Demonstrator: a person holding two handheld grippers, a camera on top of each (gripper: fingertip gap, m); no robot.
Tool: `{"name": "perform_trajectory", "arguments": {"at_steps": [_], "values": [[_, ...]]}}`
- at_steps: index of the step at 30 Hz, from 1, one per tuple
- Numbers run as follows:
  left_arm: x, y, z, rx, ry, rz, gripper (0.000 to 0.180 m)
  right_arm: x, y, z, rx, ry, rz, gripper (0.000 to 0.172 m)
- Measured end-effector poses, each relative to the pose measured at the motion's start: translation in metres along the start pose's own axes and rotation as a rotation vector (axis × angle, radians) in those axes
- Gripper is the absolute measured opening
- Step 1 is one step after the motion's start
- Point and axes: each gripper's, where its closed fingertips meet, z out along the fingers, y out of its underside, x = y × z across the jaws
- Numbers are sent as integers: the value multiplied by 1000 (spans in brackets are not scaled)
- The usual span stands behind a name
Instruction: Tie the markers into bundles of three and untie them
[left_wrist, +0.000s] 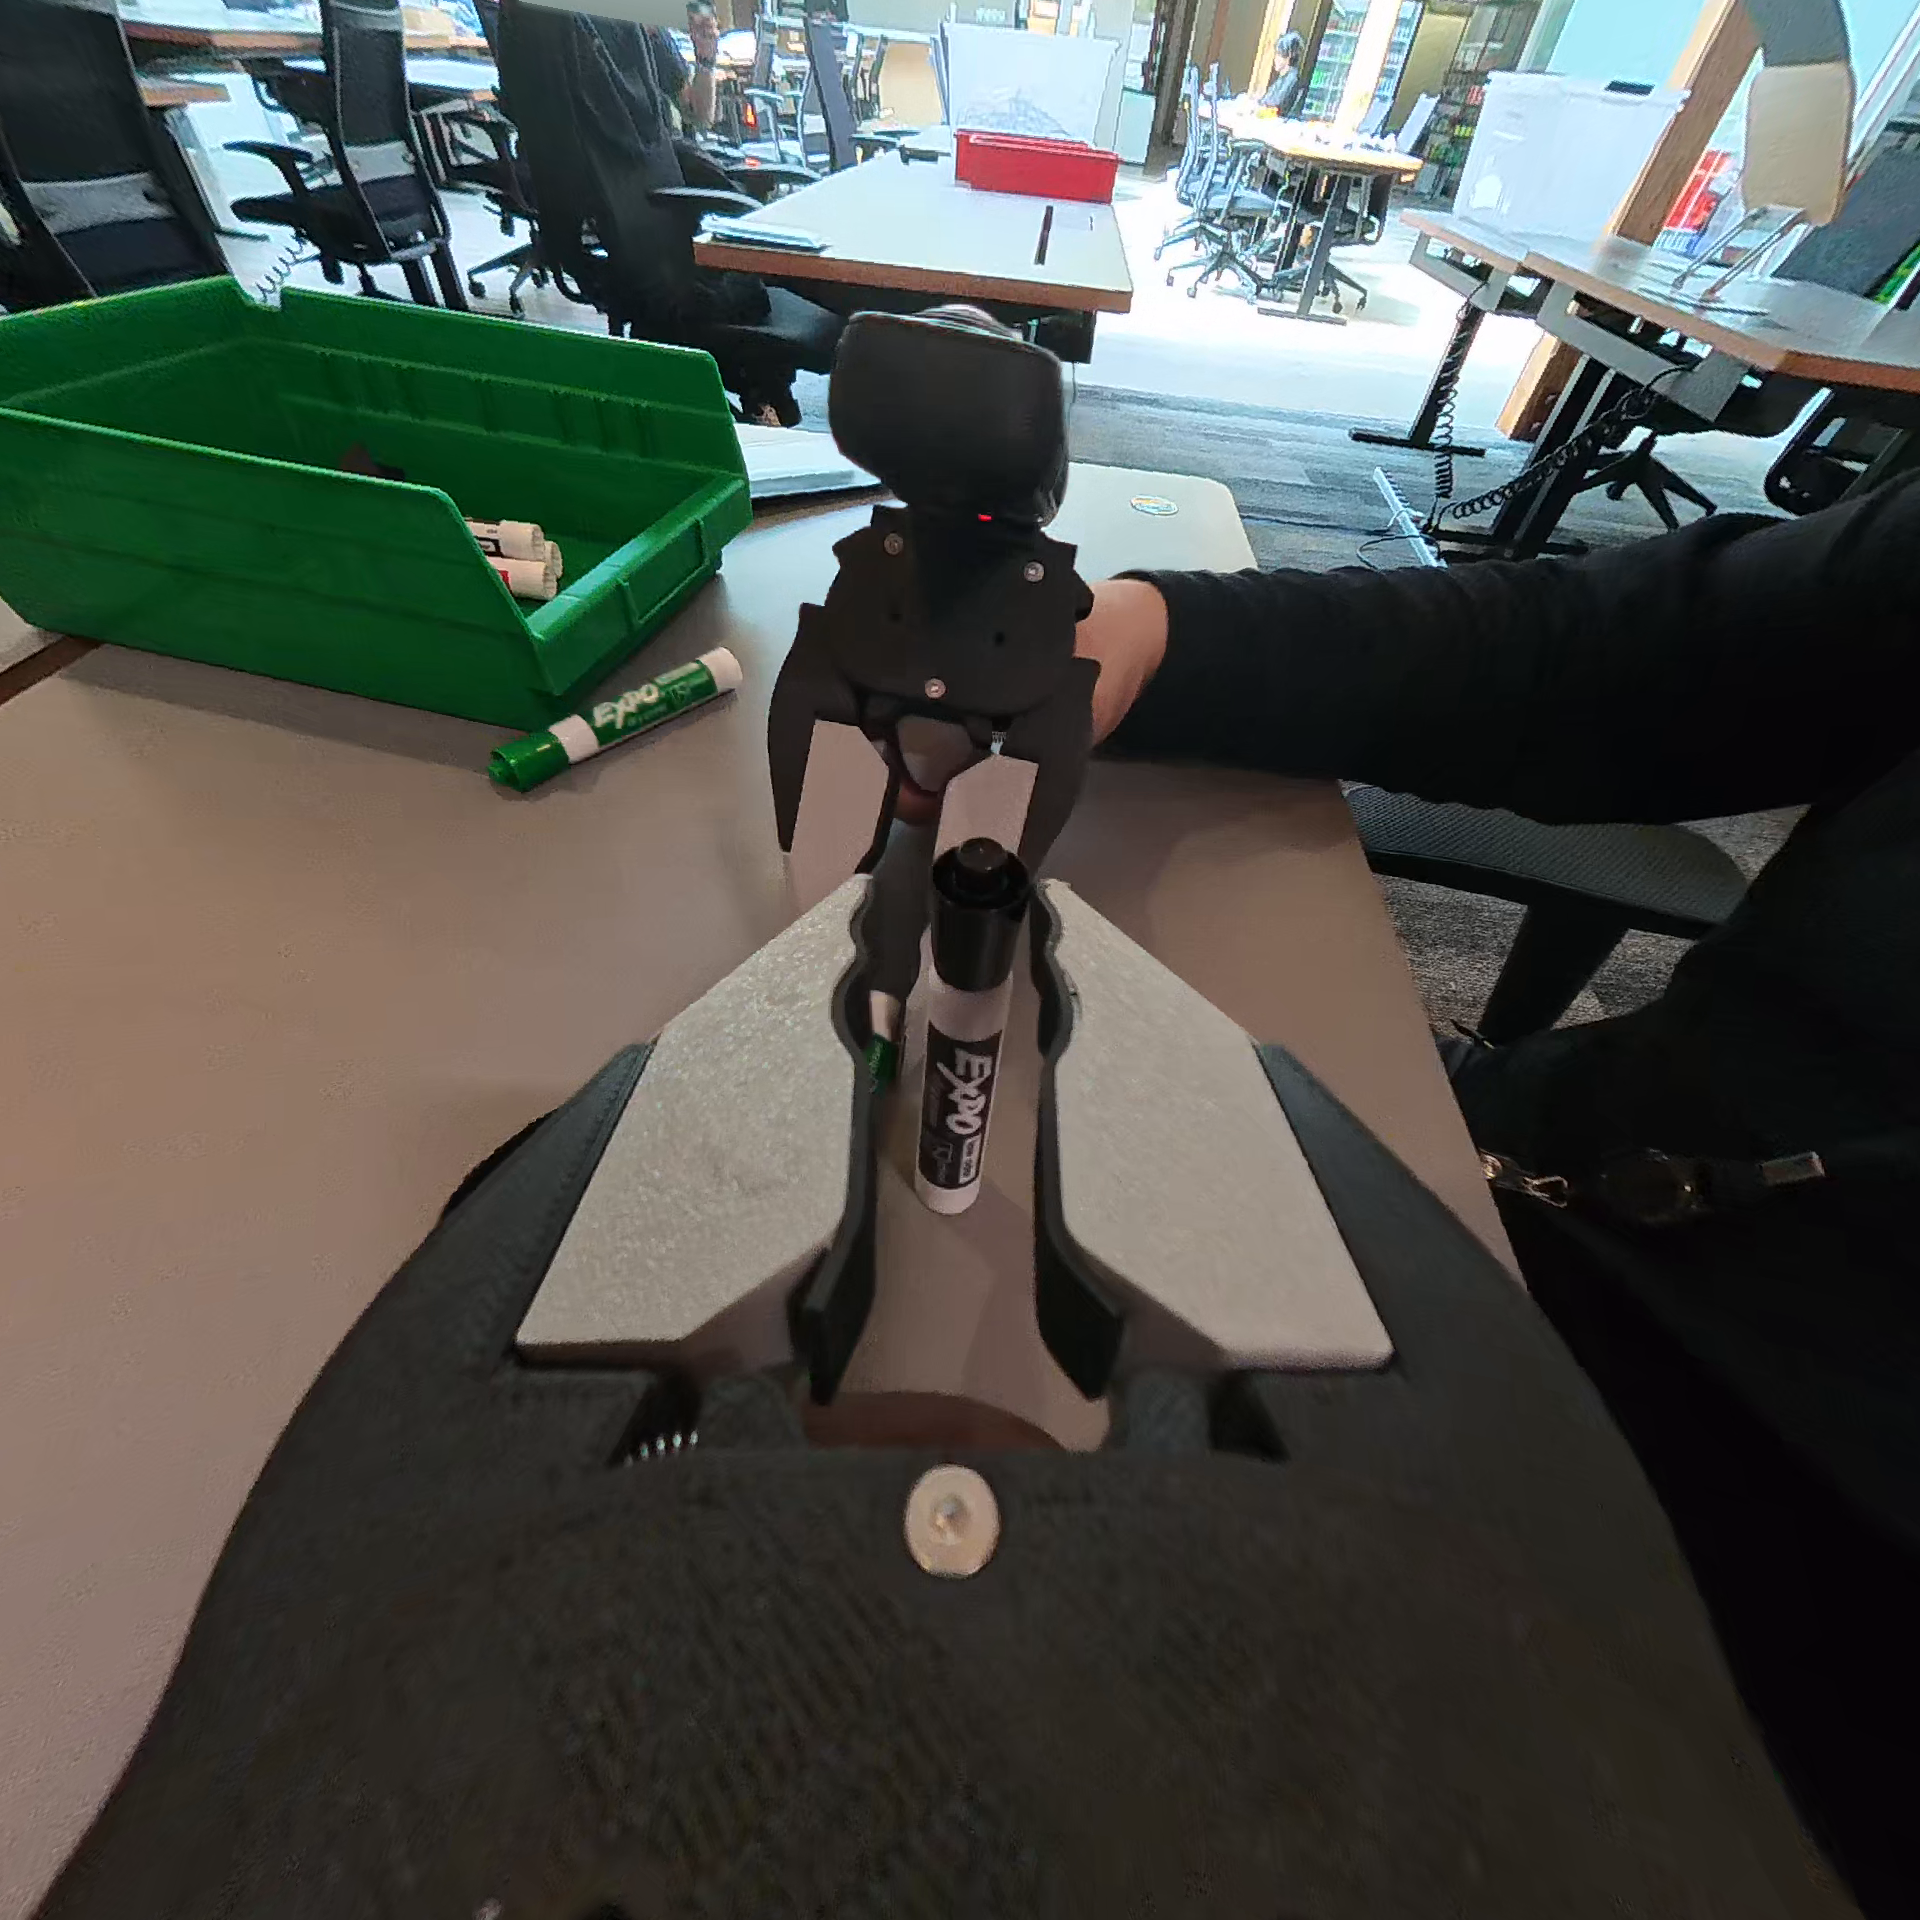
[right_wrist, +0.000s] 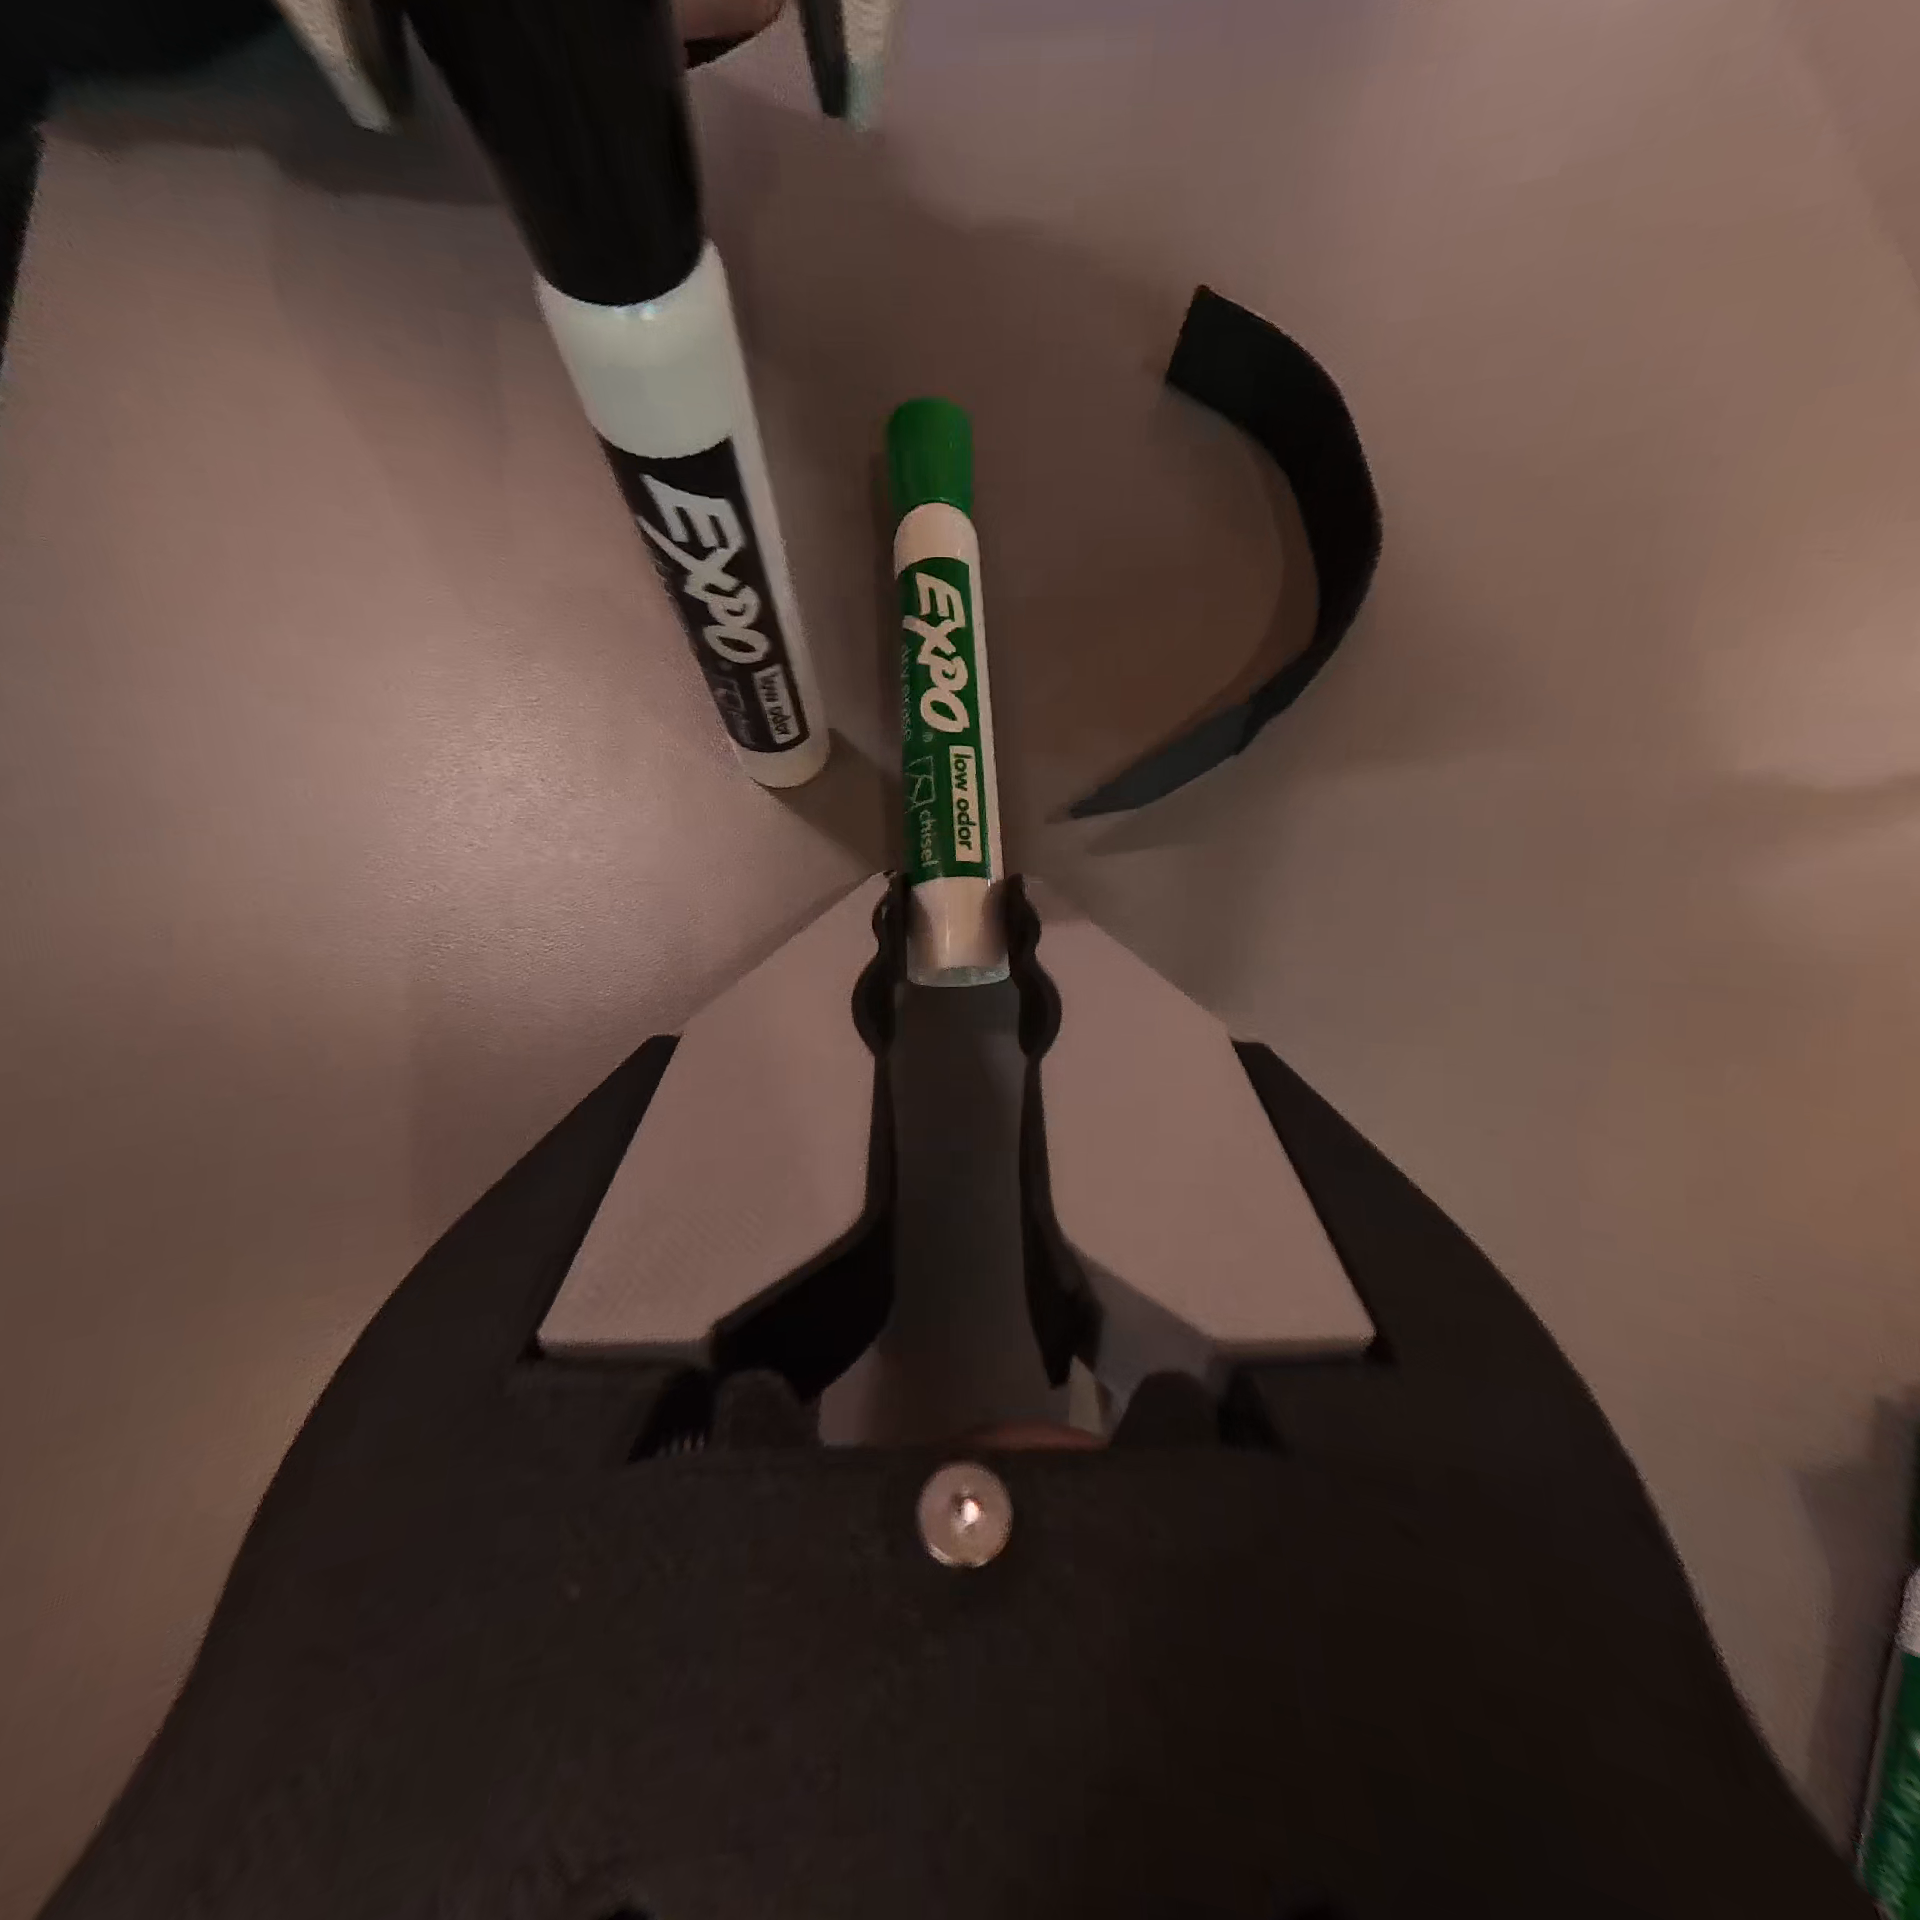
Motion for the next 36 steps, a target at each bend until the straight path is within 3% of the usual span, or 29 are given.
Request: {"name": "perform_trajectory", "arguments": {"at_steps": [10,15,19,25,32,36], "values": [[-16,-10,-22,51,-80,16,30,14,-14,-28,189,-32,152,15],[-48,-15,-45,129,-181,-87,29,23,-24,-48,296,-24,196,15],[-74,-9,-53,157,-269,-190,28,34,-40,-76,450,5,223,15],[-68,-2,-36,139,-213,-232,30,31,-67,-109,705,-59,246,15],[-52,-18,-17,226,-149,-217,33,14,-66,-73,571,-68,178,15],[-58,-21,-18,254,-188,-213,3,7,-61,-53,487,-78,146,15]]}}
